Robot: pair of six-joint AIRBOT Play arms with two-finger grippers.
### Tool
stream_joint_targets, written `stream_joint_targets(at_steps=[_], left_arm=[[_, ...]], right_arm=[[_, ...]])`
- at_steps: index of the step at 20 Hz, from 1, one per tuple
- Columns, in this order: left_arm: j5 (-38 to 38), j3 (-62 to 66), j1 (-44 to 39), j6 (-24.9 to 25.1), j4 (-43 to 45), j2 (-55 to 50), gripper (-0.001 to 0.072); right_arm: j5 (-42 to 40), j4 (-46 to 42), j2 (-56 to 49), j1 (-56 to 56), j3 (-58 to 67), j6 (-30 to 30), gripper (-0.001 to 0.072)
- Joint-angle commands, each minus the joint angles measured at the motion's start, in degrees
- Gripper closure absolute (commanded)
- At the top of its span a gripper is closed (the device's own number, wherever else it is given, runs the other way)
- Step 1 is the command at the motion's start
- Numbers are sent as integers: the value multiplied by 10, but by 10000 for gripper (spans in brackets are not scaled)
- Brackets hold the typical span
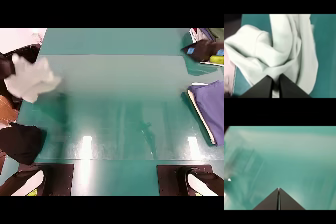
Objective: Fold the shirts.
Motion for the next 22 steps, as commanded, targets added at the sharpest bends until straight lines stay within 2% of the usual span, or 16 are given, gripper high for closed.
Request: stream_joint_targets(at_steps=[1, 5, 10, 11, 13, 16, 22], left_arm=[[-47, 116, -106, 6, -14, 28, 679], [-35, 122, -271, -3, -14, -1, 679], [-13, 122, -453, -3, -29, -150, 676], [3, 122, -474, 8, -41, -186, 641], [44, 122, -492, 15, -64, -247, 100], [69, 122, -468, 15, -56, -301, 90], [70, 121, -326, 4, -99, -383, 90]], right_arm=[[6, 0, 0, -31, 69, 0, 696], [26, 0, 0, -66, 109, 0, 697], [67, 0, 1, -82, 117, 0, 697], [74, 0, 1, -82, 117, 0, 696], [88, 0, 1, -82, 117, 0, 696], [107, 0, 1, -82, 117, 0, 696], [132, 0, 1, -82, 117, 0, 696]])
